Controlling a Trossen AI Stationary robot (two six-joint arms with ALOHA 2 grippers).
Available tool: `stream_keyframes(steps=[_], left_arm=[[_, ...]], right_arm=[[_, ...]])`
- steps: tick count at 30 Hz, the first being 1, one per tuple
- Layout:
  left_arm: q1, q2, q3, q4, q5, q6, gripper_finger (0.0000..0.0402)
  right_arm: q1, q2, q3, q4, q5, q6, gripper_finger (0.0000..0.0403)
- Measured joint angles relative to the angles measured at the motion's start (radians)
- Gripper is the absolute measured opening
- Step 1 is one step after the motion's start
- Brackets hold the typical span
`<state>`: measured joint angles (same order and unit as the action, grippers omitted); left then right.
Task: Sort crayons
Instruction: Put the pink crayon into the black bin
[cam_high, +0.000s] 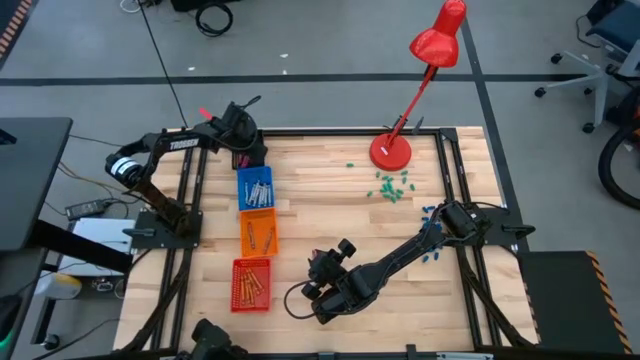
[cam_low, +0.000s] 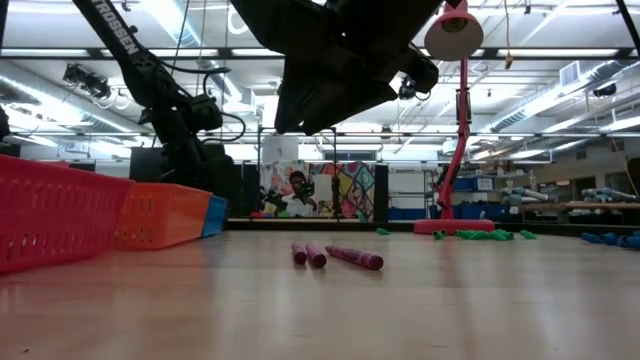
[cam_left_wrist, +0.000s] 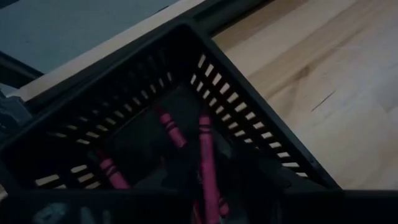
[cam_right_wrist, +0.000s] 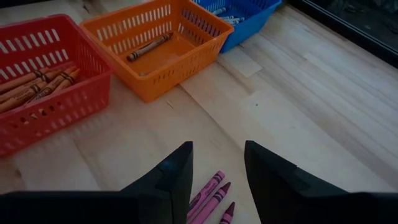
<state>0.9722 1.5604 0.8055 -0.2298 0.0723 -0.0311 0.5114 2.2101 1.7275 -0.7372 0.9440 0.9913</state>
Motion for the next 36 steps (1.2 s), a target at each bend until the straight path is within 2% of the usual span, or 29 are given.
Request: stream_keyframes(steps=[7, 13, 18, 25, 36], left_arm=[[-0.009, -0.025, 0.0, -0.001, 0.0, 0.047, 0.0166], [-0.074, -0.129, -0.001, -0.002, 0.001, 0.059, 0.0173], [-0.206, -0.219, -0.02, 0.012, 0.003, 0.077, 0.0173], [-0.436, -0.319, -0.123, 0.129, -0.002, 0.099, 0.0173], [-0.644, -0.379, -0.163, 0.078, -0.026, 0.074, 0.0173]], right_arm=[[0.0, 0.0, 0.0, -0.005, -0.024, 0.016, 0.0148], [-0.019, 0.0, 0.0, -0.072, -0.13, 0.089, 0.0148], [-0.034, 0.0, 0.0, -0.121, -0.238, 0.135, 0.0148], [-0.074, 0.0, 0.0, -0.162, -0.485, 0.192, 0.0148], [-0.103, 0.015, 0.0, -0.153, -0.646, 0.186, 0.0148]])
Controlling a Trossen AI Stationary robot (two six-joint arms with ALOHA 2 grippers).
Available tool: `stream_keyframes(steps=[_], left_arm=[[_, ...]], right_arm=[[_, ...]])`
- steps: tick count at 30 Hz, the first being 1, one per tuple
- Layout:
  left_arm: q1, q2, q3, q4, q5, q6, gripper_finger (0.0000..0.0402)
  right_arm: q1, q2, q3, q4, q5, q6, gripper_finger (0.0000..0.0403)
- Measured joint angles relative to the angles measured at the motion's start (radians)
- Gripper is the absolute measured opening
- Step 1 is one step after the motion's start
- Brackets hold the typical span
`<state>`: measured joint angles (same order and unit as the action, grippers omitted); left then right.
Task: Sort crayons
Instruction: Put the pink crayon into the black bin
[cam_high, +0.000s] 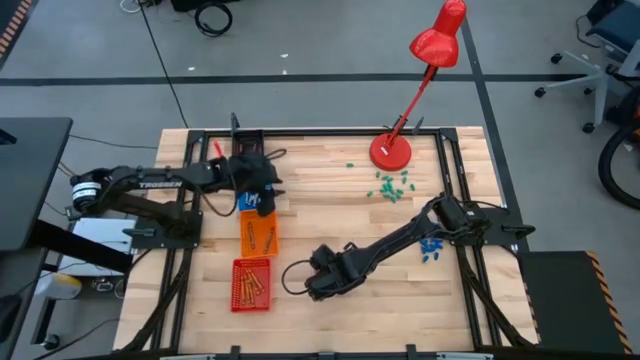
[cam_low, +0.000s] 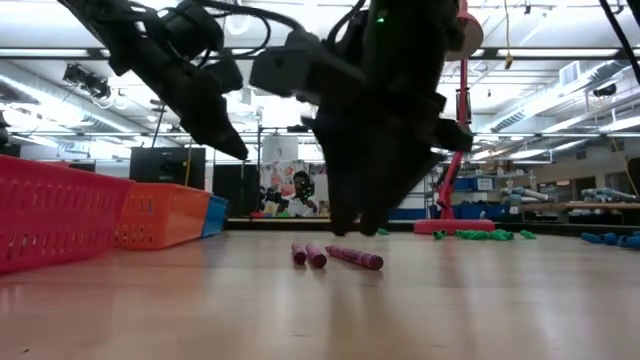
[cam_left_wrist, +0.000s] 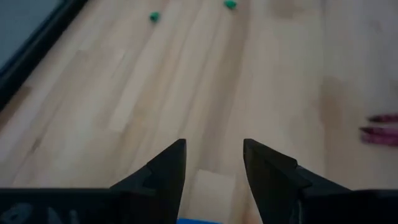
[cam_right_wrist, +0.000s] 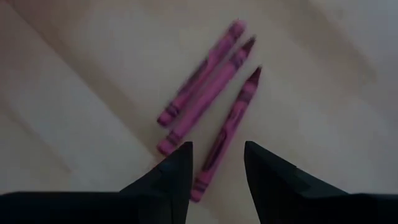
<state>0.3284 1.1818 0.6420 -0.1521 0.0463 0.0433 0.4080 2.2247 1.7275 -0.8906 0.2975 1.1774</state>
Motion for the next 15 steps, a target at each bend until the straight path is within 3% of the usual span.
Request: stream_keyframes(steps=[3, 10, 15], left_arm=[[-0.05, -0.005, 0.0, -0.014, -0.013, -0.003, 0.0173], [-0.169, -0.035, 0.001, -0.041, -0.169, -0.006, 0.0173], [-0.231, -0.053, 0.001, -0.082, -0.188, -0.007, 0.0173]], right_arm=[[-0.002, 0.017, 0.0, 0.015, -0.032, -0.003, 0.0148], [-0.007, 0.016, -0.019, 0.011, -0.034, 0.001, 0.0148], [-0.005, 0.016, -0.019, 0.004, -0.054, -0.002, 0.0132]])
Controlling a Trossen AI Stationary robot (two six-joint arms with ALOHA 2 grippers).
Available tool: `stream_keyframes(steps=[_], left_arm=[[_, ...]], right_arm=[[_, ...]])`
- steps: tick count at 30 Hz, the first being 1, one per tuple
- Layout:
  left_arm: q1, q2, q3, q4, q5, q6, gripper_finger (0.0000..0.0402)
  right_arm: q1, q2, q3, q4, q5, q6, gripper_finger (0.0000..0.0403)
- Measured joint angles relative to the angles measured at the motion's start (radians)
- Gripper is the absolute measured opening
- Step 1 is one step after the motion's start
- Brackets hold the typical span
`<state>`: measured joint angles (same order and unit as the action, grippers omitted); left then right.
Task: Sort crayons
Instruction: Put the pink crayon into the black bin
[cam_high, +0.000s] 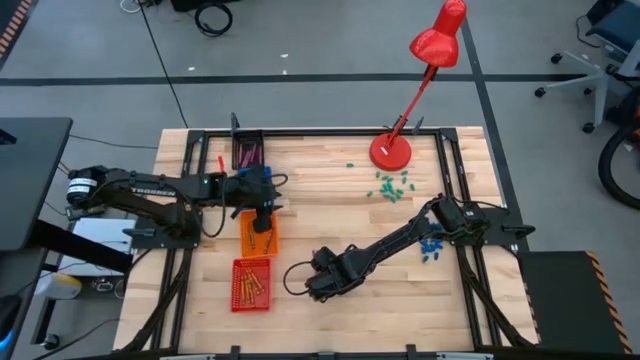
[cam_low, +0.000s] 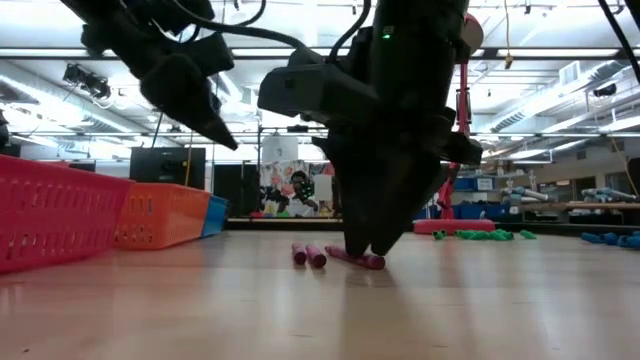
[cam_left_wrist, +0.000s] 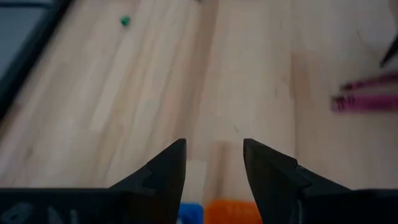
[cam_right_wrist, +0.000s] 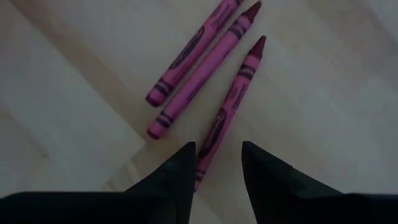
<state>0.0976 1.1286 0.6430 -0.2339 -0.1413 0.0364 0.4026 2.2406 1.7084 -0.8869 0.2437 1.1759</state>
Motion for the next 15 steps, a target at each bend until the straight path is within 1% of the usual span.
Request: stream_keyframes(steps=[4, 10, 15], left_arm=[[-0.036, 0.0, -0.002, -0.032, 0.0, -0.01, 0.0173], [-0.076, 0.0, -0.048, -0.004, -0.001, -0.039, 0.0173], [-0.109, 0.0, -0.068, 0.013, 0.0, -0.051, 0.0173]], right_arm=[[-0.001, 0.0, -0.01, -0.003, -0.059, 0.0, 0.0104], [-0.001, -0.012, -0.071, 0.043, -0.112, 0.029, 0.0072], [0.0, -0.01, -0.078, 0.051, -0.106, 0.029, 0.0036]])
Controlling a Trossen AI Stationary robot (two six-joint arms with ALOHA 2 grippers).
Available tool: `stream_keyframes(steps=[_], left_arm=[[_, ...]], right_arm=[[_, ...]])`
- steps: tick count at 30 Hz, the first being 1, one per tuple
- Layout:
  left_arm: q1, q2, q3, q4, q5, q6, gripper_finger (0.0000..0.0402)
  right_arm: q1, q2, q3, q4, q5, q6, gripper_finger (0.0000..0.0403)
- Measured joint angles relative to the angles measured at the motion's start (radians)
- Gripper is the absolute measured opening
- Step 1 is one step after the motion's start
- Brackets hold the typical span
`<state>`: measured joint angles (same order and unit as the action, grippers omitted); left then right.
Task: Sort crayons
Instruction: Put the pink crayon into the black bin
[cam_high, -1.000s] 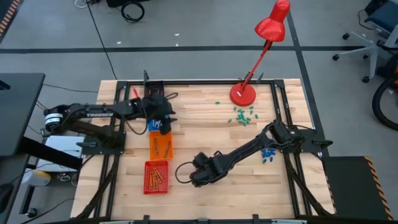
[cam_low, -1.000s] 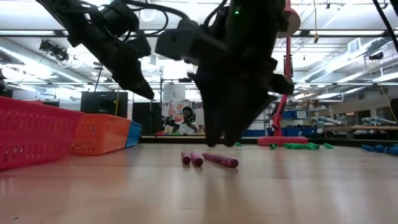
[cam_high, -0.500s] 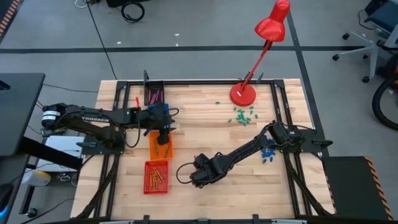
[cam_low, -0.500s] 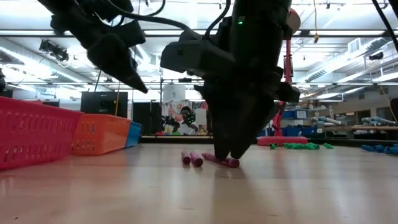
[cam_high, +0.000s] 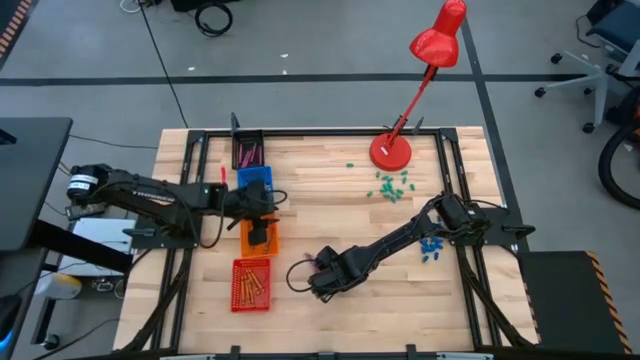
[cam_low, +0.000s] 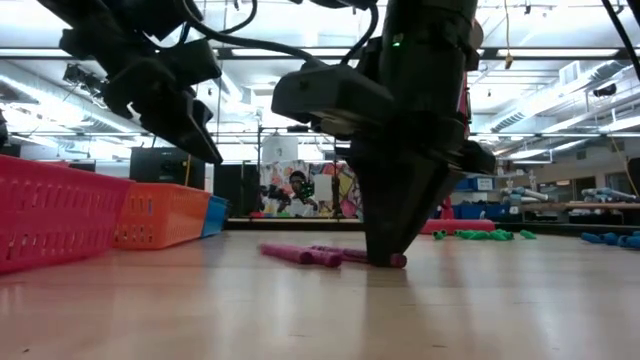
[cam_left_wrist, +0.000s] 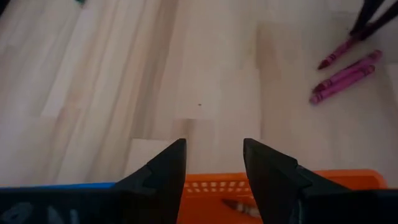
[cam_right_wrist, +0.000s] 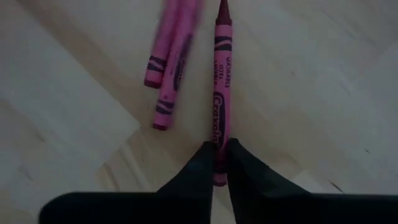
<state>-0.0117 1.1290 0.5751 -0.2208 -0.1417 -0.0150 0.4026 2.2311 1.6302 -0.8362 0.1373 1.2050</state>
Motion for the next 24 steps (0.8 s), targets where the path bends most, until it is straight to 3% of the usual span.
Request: stream_keyframes(steps=[4, 8, 14, 24], left_arm=[[-0.034, 0.0, 0.0, 0.0, 0.001, -0.001, 0.0173], [-0.056, 0.0, 0.0, 0.0, 0.005, -0.005, 0.0173], [-0.06, 0.0, 0.0, 0.0, 0.005, -0.039, 0.0173], [-0.1, 0.001, -0.001, 0.091, 0.005, -0.029, 0.0173]], right_arm=[[0.002, 0.001, -0.001, -0.001, 0.025, -0.001, 0.0014], [0.005, 0.004, 0.021, -0.028, 0.071, -0.004, 0.0018], [0.019, 0.015, 0.072, -0.101, 0.198, -0.018, 0.0029], [0.055, 0.009, 0.1, -0.073, 0.425, -0.032, 0.0031]])
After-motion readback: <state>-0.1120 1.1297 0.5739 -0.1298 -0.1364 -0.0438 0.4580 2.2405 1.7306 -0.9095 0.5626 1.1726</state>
